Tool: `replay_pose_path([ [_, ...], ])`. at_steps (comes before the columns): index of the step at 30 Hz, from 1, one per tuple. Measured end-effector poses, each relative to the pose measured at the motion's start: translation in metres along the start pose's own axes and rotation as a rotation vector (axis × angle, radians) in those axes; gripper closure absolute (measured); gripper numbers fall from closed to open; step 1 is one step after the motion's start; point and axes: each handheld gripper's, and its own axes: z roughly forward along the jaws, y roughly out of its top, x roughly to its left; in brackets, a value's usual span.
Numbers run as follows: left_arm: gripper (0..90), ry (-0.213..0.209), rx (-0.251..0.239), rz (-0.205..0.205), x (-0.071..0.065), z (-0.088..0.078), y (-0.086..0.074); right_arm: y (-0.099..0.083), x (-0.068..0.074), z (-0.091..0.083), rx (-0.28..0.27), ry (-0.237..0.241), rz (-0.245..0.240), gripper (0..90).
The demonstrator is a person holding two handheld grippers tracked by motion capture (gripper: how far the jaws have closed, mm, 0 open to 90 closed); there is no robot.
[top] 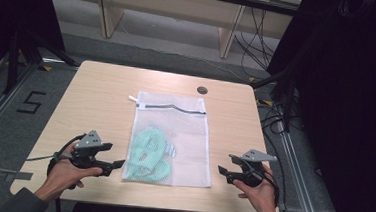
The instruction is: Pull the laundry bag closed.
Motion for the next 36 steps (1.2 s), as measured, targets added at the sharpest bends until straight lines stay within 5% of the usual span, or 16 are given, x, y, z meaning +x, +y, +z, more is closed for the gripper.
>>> replay_pose_path([
  [2, 29.3, -0.001, -0.001, 0.002, -0.002, 0.001, 0.001, 0.000, 0.002, 0.000, 0.013, 0.003, 0.021, 36.7],
  [8, 45.7, -0.017, 0.001, 0.036, -0.009, 0.009, 0.005, 0.004, 0.008, 0.005, 0.016, 0.046, -0.027, 50.9],
  [14, 59.3, -0.034, 0.008, 0.075, -0.016, 0.020, 0.005, 0.011, 0.019, 0.018, 0.043, 0.117, -0.140, 70.6],
  [16, 64.1, -0.060, 0.012, 0.073, -0.021, 0.024, 0.006, 0.011, 0.030, 0.029, 0.099, 0.172, -0.217, 81.2],
  [19, 73.2, -0.074, 0.013, 0.089, -0.026, 0.030, 0.007, 0.015, 0.036, 0.038, 0.101, 0.184, -0.265, 87.3],
  [24, 83.7, -0.079, 0.048, 0.152, -0.028, 0.038, 0.008, 0.020, 0.039, 0.052, 0.132, 0.198, -0.298, 90.0],
  [36, 88.9, -0.085, 0.073, 0.131, -0.030, 0.058, 0.007, 0.026, 0.038, 0.071, 0.204, 0.180, -0.322, 90.0],
])
